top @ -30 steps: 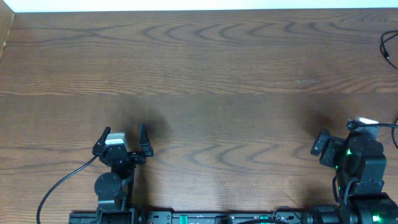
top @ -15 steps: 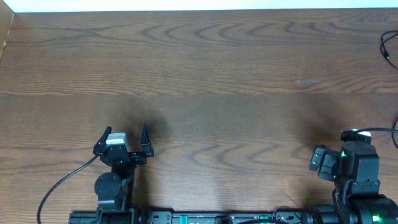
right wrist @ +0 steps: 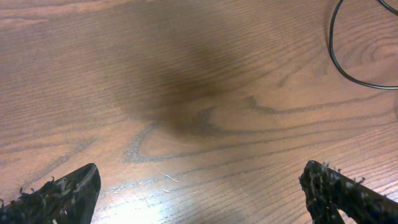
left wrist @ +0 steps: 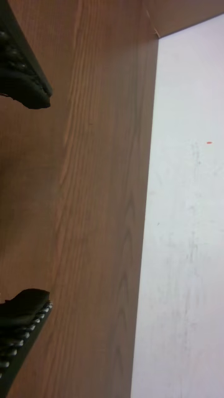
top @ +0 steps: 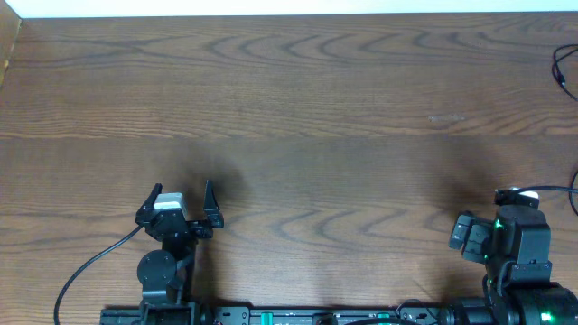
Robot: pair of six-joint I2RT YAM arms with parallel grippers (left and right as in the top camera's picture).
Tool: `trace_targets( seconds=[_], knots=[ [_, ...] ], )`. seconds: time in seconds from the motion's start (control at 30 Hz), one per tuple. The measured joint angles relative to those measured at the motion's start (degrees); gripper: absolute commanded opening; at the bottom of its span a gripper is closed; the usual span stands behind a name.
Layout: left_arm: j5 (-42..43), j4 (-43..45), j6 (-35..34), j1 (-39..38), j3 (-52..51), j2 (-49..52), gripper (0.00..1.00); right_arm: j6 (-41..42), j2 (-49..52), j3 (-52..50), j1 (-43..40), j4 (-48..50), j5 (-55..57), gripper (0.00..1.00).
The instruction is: Untangle cables
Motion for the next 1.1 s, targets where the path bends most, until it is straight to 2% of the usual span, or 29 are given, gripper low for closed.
trace_targets(
  seconds=[0.43,0.6,0.9,1.1],
  knots=[
    [0.00,0.00,0.00,0.00,0.00,0.00,0.98,0.00,-0.44,-0.24,0.90,0.87,-0.48,0.99],
    [0.02,-0.02,0.00,0.00,0.00,0.00,0.98,0.00,-4.46,-3.58,0.90,10.32,-0.83,0.99],
    [0.07,-0.02,0.00,0.00,0.00,0.00,0.98,0.02,-17.55,-18.60,0.90,30.45,-2.34,0.99],
    [0.07,-0.02,0.00,0.00,0.00,0.00,0.98,0.02,-24.02,-24.09,0.11,37.24,-5.29,0.99]
  ],
)
